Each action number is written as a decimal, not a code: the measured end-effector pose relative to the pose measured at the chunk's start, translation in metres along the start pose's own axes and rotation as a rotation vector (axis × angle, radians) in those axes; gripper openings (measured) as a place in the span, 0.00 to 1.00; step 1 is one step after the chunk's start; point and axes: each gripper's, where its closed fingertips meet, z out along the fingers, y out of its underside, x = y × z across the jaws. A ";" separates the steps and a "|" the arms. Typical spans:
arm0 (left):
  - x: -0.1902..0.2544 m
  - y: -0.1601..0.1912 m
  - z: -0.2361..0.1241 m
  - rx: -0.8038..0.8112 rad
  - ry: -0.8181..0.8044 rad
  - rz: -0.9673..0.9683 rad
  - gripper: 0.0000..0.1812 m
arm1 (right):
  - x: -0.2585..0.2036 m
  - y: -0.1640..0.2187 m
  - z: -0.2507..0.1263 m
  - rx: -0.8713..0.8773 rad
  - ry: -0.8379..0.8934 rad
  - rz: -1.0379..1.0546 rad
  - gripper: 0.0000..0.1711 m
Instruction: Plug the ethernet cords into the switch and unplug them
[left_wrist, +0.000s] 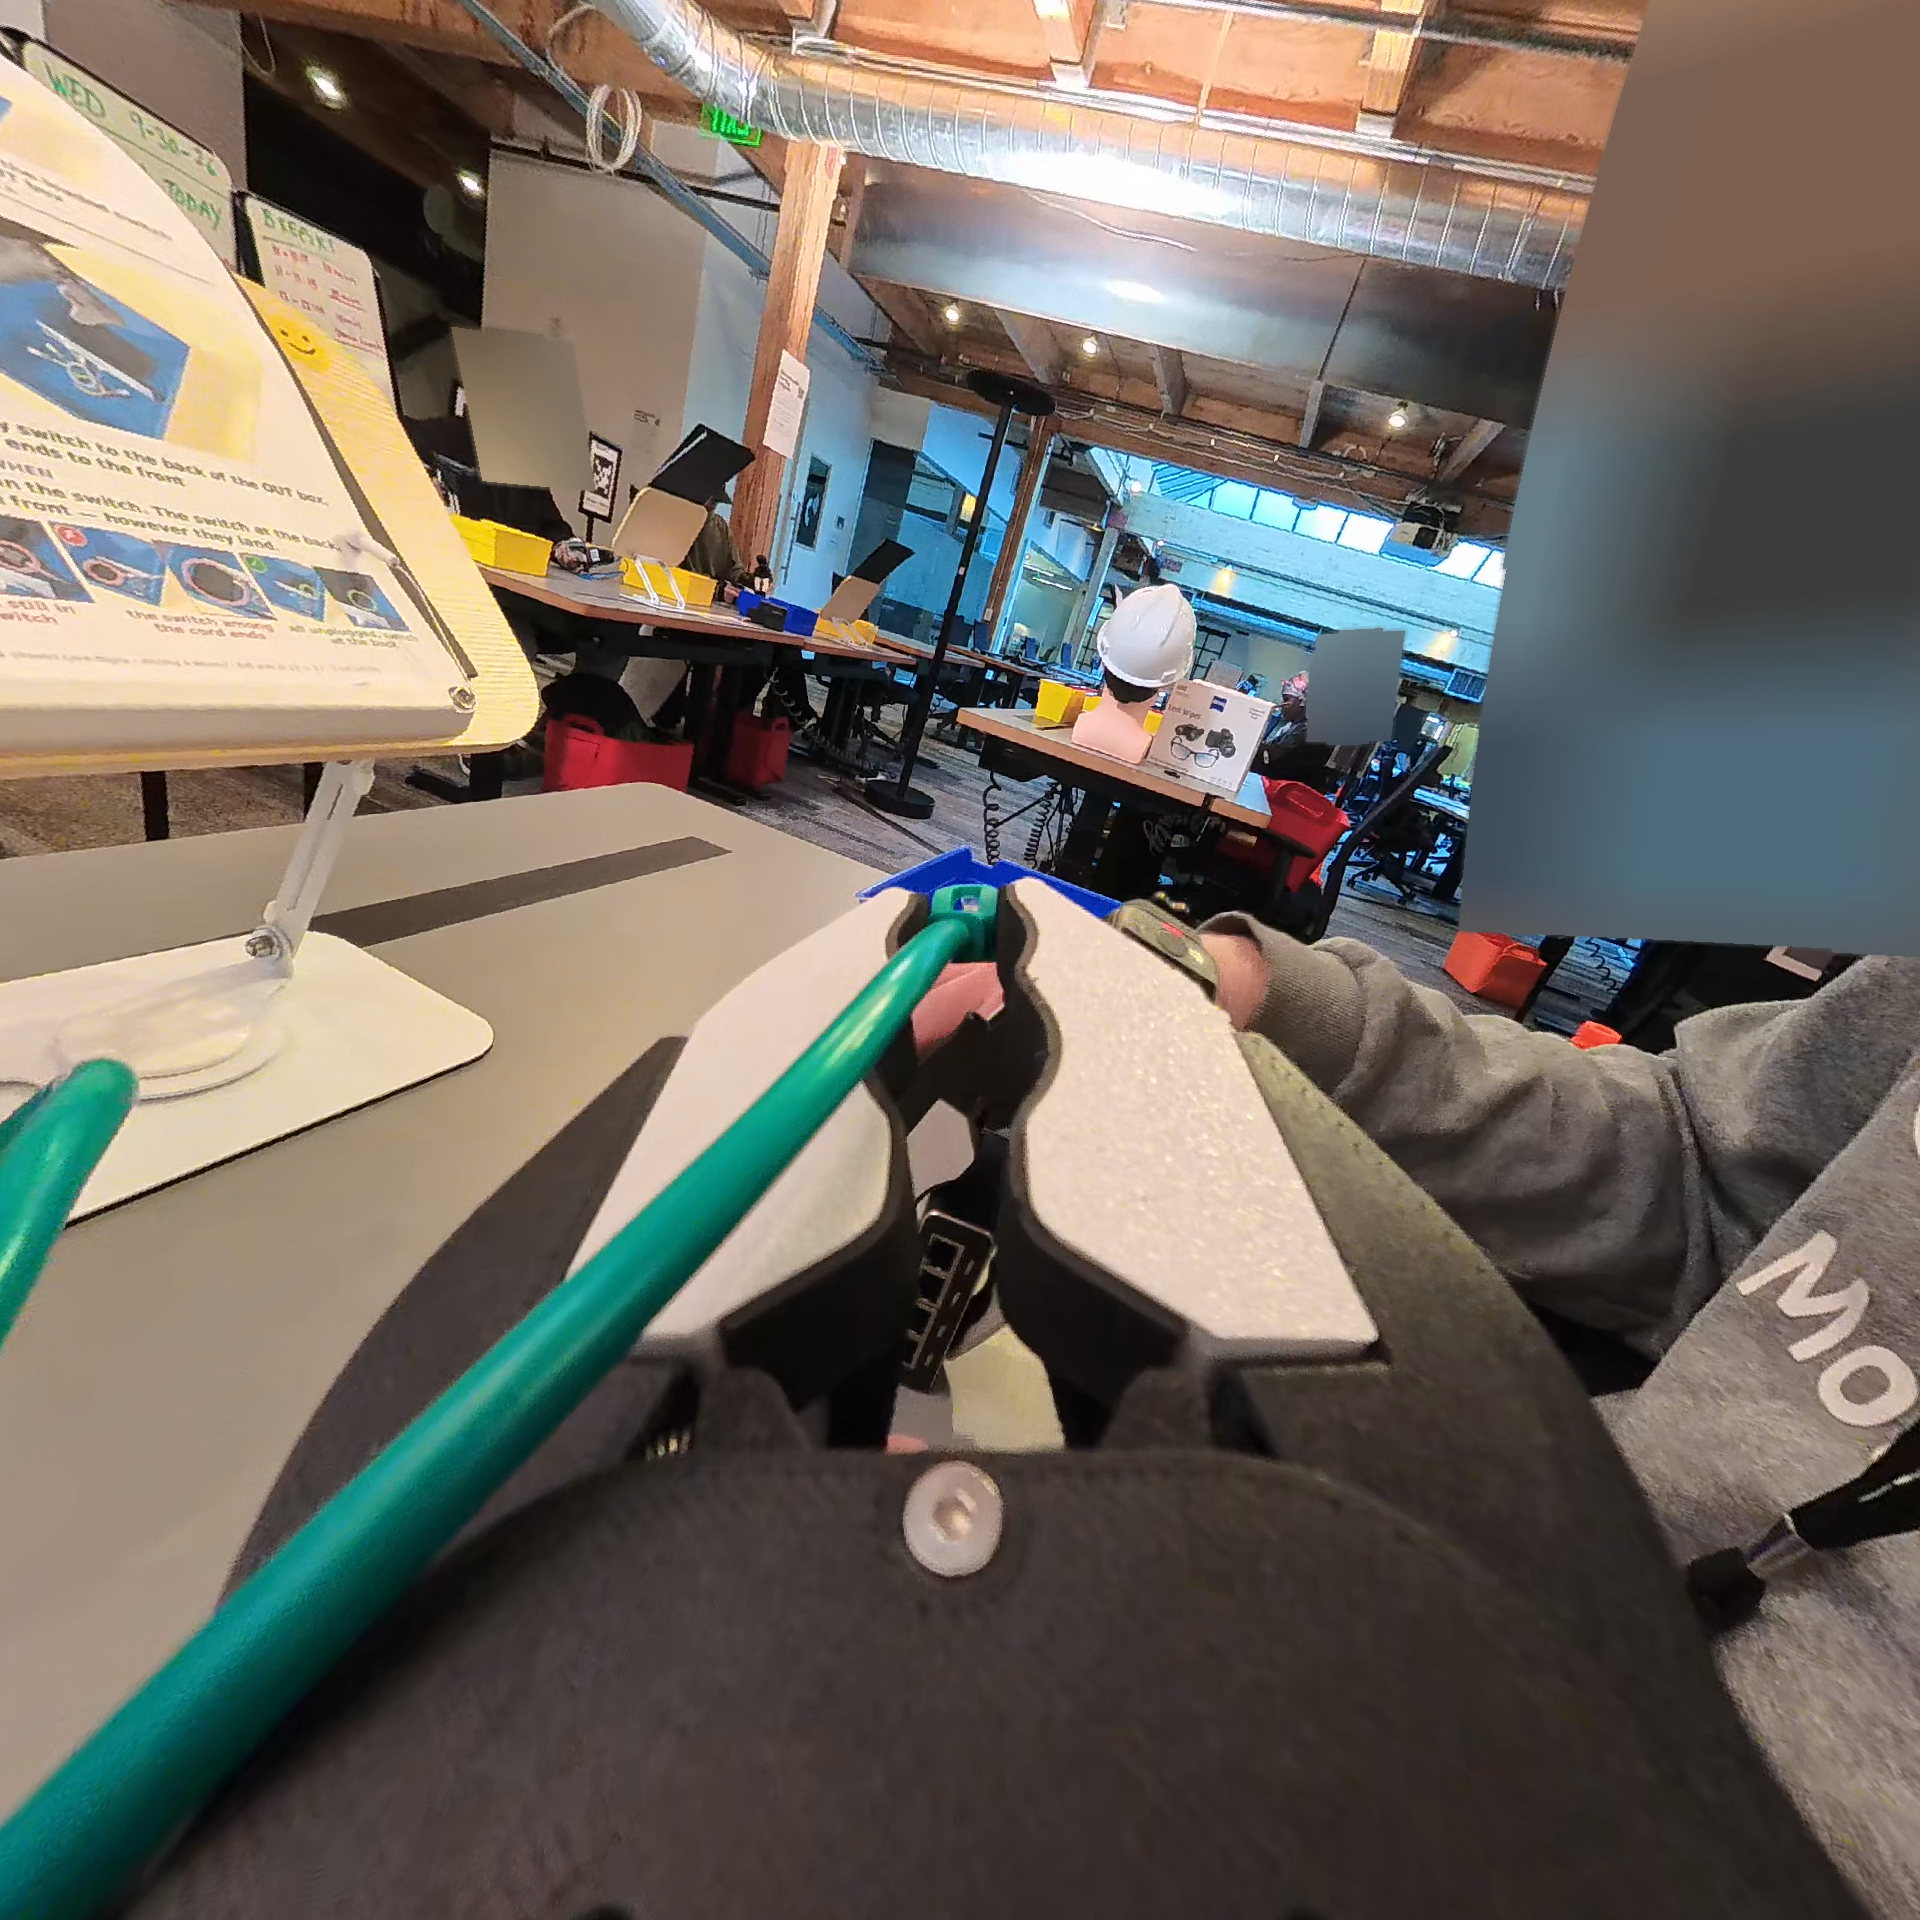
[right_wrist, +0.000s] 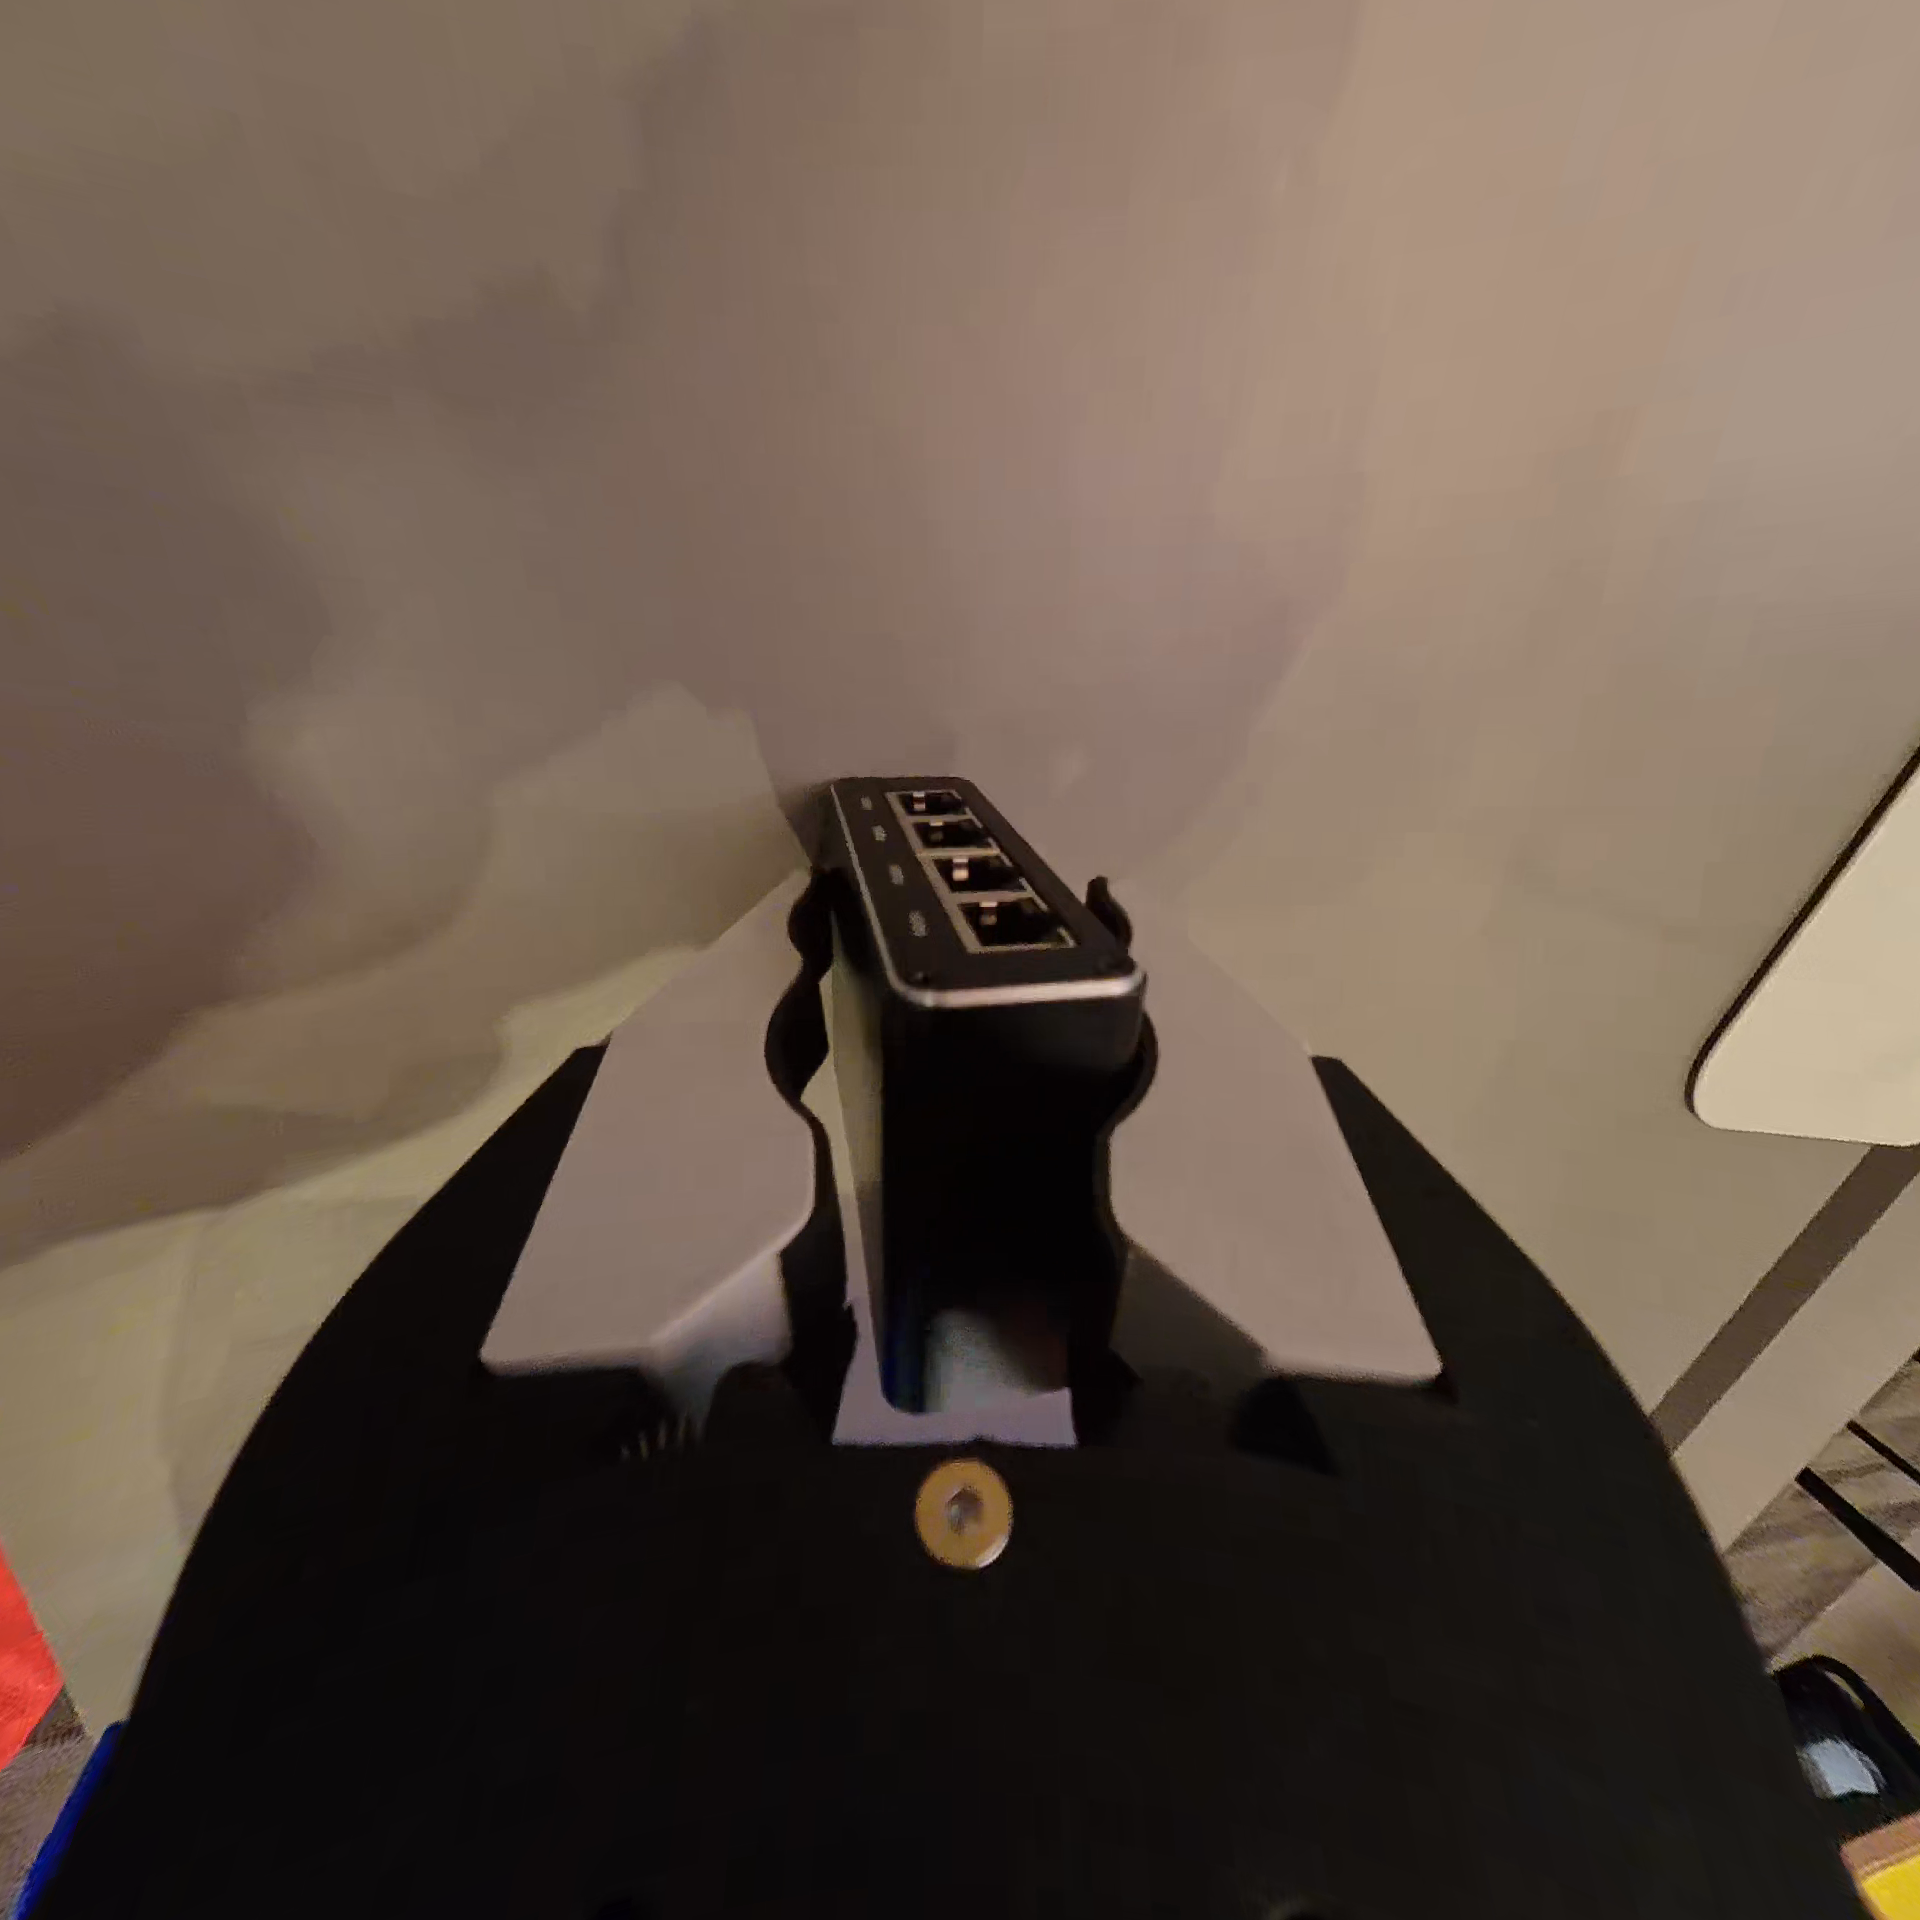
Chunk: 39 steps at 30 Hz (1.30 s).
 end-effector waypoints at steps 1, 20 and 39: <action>0.000 0.000 0.000 0.000 0.000 0.000 0.06 | 0.001 -0.001 0.000 0.009 -0.005 0.003 0.25; -0.018 0.000 0.001 0.001 -0.145 0.054 0.07 | 0.085 -0.057 -0.142 0.483 0.736 0.110 0.19; -0.026 0.018 0.011 -0.052 -0.302 0.120 0.06 | 0.095 -0.094 -0.153 0.386 0.896 0.061 0.19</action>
